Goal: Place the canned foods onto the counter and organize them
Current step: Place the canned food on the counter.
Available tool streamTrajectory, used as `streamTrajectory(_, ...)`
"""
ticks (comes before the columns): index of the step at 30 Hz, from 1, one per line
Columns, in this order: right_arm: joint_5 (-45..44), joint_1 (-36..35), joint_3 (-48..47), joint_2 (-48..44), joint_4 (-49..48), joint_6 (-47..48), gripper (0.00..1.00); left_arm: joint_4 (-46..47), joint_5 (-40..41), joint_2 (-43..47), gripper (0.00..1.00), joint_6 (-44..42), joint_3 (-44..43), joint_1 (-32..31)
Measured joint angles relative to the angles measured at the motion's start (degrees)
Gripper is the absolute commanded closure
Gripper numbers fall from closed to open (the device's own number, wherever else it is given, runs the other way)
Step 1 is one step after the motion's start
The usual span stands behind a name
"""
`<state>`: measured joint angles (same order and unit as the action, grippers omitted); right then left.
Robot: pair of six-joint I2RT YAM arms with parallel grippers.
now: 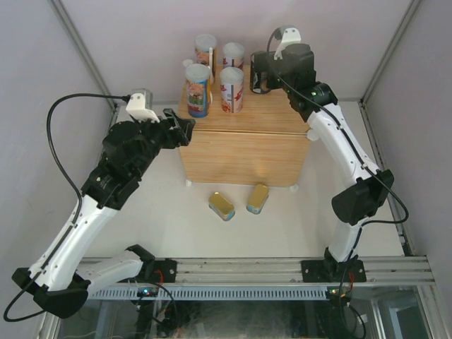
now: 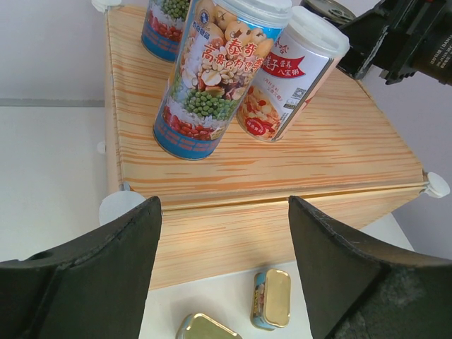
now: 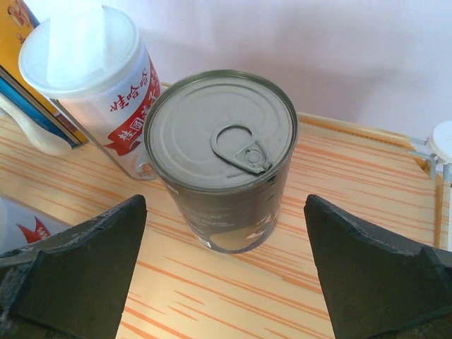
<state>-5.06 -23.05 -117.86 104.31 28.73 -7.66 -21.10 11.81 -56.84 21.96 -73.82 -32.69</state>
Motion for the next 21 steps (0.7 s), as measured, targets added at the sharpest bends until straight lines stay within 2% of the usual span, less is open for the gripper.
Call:
streamTrajectory(8, 0.3, 0.2, -1.7, 3.2, -1.2, 0.0, 0.03, 0.0, 0.0, -0.2, 0.23, 0.0, 0.0, 0.0)
streamTrajectory(21, 0.5, 1.1, -5.7, 6.3, -1.2, 0.2, 0.02, 0.0, 0.0, -0.8, 0.23, 0.0, 0.0, 0.0)
